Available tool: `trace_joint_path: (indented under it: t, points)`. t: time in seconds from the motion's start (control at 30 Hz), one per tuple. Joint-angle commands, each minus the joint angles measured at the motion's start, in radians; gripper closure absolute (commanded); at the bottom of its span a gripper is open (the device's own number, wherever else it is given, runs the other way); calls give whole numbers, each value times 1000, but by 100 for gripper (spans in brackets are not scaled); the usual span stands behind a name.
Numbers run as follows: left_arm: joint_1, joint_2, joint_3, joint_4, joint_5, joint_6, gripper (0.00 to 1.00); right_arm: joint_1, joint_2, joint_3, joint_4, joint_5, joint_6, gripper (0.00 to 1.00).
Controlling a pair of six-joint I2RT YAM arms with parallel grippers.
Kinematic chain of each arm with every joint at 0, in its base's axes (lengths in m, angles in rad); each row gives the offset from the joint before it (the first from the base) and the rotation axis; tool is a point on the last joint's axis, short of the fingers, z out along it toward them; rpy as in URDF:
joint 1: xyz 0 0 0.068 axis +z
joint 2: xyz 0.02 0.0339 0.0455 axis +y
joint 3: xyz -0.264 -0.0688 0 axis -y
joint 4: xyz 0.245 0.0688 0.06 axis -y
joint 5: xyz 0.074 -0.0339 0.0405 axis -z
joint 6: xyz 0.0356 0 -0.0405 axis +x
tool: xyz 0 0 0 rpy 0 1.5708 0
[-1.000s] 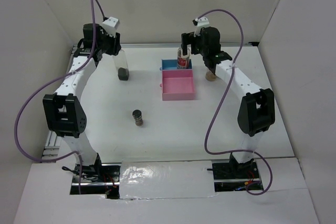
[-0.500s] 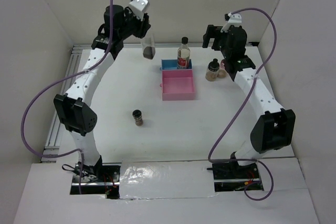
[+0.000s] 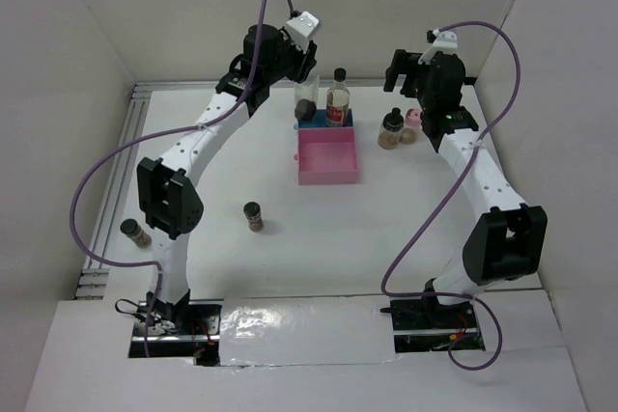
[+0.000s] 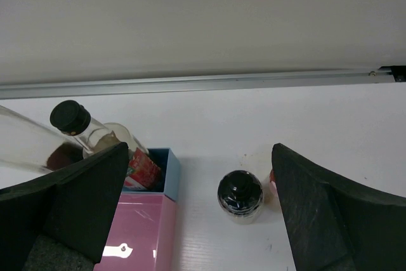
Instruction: Organize the condiment bottles
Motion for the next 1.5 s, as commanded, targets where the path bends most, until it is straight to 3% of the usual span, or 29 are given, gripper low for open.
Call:
trace_joint_path:
  t: [0.0,0.27,0.57,0.77,1.03,1.2,1.47]
  points:
    - [-20,-21,72,192,-92,-19,100,-16,-61,-14,26,-3,-10,0]
    - [-98,25,80,265,-305,-79,100,-25,-64,-48,37,-23,4,0]
    - [-157,60,55,417,-550,40,100,-30,-61,-59,27,-37,-14,0]
    - [-155,51,40,331,-572,-17,100,-34,-61,-59,27,-43,-20,0]
    - [-151,12,24,92,-508,-192,100,-38,-59,-70,26,-45,-28,0]
    - [-146,46,85,-1,-480,-272,100,-42,-49,-70,20,-74,-19,0]
    - [-135,42,77,-54,-480,-279,100,-42,-65,-85,15,-68,-20,0]
